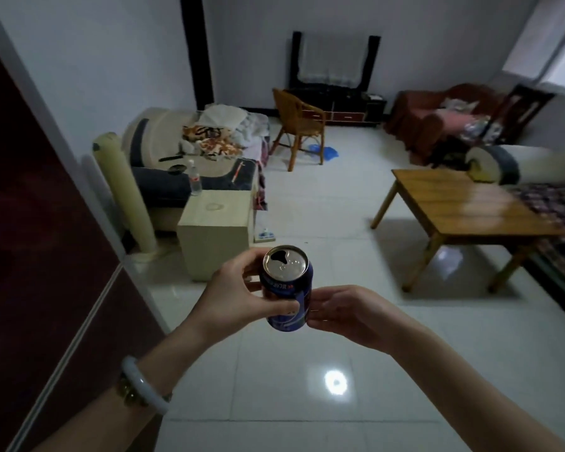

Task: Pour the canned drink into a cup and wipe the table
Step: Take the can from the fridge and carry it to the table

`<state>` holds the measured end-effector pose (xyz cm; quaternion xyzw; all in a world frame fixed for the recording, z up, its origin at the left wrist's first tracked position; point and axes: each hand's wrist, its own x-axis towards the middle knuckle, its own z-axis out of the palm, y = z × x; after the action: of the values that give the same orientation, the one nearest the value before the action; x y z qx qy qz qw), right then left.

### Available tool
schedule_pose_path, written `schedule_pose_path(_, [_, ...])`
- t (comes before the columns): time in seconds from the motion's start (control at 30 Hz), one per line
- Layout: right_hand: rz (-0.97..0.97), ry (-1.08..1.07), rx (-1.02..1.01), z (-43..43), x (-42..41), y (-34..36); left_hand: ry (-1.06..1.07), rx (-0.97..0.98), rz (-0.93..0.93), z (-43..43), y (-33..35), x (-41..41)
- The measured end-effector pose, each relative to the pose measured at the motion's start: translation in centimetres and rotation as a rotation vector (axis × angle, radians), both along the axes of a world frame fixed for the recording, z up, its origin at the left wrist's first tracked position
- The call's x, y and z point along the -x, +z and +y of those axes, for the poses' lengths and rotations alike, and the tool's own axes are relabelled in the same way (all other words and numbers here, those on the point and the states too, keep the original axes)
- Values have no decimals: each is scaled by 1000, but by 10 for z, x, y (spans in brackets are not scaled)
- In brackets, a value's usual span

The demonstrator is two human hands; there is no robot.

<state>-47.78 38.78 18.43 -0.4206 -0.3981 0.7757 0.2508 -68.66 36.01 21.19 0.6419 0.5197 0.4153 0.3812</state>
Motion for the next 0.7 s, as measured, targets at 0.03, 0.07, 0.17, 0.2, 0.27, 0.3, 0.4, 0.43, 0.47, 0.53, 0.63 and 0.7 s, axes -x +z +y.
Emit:
schedule_pose_path(0.03, [0, -36, 4, -1, -13, 0, -42, -6, 6, 7, 0, -12])
schedule_pose_path(0.07, [-2, -76, 9, -2, -26, 0, -79, -14, 11, 14, 0, -24])
schedule_pose_path(0.17, [-7, -181, 18, -4, -61, -2, -175, -33, 25, 31, 1, -59])
schedule_pose_path(0.2, [-11, -208, 18, -6, -72, -2, -204, -41, 31, 36, 0, -71])
schedule_pose_path(0.27, [-22, -264, 25, -8, -94, -3, -262, -54, 42, 45, -2, -95])
schedule_pose_path(0.3, [-25, -296, 31, -9, -104, -4, -290, -58, 44, 49, -3, -106])
schedule_pose_path(0.4, [-15, -385, 52, -14, -135, -7, -383, -68, 53, 61, -6, -140])
schedule_pose_path(0.43, [-18, -415, 56, -15, -144, -8, -414, -71, 54, 64, -8, -151])
schedule_pose_path(0.47, [-21, -447, 61, -17, -153, -9, -441, -71, 54, 68, -9, -162])
schedule_pose_path(0.53, [-21, -509, 71, -20, -169, -9, -490, -73, 50, 75, -11, -181])
schedule_pose_path(0.63, [-24, -584, 69, -21, -193, -8, -565, -84, 54, 89, -11, -210])
schedule_pose_path(0.7, [-22, -623, 59, -18, -209, -9, -613, -90, 54, 100, -11, -229])
